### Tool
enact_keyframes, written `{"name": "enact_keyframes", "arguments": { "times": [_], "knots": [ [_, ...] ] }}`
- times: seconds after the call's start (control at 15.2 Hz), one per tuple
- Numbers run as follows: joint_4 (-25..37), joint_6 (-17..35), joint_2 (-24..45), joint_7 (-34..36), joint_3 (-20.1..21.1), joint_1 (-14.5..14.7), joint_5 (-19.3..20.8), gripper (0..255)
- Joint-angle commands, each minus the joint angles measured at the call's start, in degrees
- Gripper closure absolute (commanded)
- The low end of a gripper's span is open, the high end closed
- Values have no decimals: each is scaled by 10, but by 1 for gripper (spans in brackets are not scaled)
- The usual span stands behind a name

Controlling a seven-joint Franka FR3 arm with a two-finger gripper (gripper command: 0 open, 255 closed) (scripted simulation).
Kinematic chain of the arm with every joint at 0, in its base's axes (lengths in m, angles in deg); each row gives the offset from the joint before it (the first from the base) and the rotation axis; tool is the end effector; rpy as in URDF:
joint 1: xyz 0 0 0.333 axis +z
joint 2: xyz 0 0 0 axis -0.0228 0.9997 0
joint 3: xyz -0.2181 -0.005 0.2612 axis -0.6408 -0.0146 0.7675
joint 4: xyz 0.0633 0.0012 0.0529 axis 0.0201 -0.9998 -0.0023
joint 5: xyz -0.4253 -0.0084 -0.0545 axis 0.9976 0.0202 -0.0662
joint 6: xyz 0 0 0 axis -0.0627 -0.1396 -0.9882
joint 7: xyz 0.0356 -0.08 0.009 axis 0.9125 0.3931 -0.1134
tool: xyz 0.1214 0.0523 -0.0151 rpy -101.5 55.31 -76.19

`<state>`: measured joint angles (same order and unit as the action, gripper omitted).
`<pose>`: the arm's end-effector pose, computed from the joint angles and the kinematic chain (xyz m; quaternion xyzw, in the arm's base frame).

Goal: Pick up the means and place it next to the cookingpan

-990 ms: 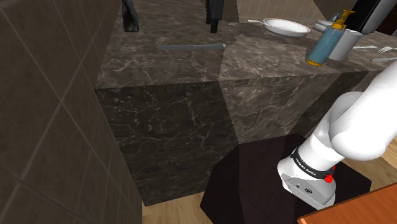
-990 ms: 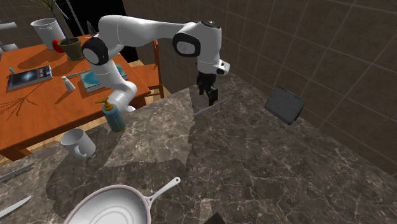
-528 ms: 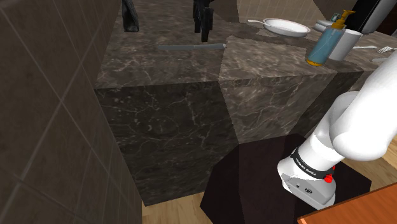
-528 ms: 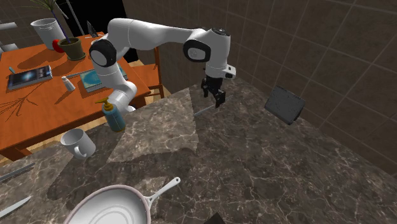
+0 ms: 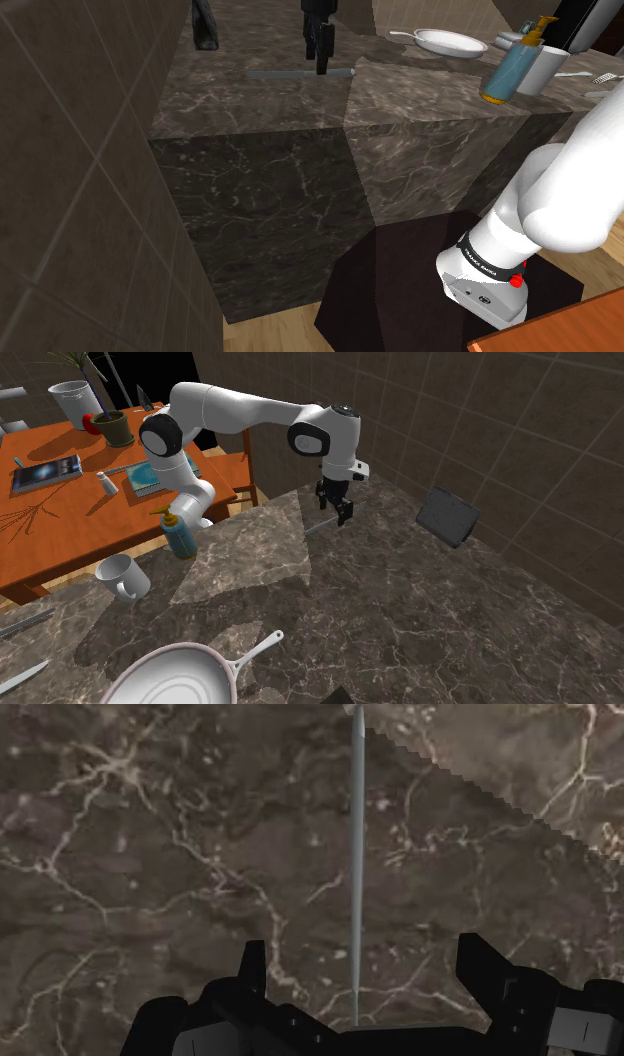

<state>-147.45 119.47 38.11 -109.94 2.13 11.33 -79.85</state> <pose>0.5661 0.1428 0.5526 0.8523 0.5224 -0.0229 0.0123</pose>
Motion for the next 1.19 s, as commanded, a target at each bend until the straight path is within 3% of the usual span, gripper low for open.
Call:
{"name": "enact_keyframes", "arguments": {
  "times": [0.0, 0.07, 0.13, 0.73, 1.12],
  "knots": [
    [0, 0, 0, 0, 0, 0, 0, 0],
    [0, 0, 0, 0, 0, 0, 0, 0],
    [0, 0, 0, 0, 0, 0, 0, 255],
    [0, 0, 0, 0, 0, 0, 0, 255],
    [52, -47, 5, -1, 0, 0, 0, 255]
  ]
}}
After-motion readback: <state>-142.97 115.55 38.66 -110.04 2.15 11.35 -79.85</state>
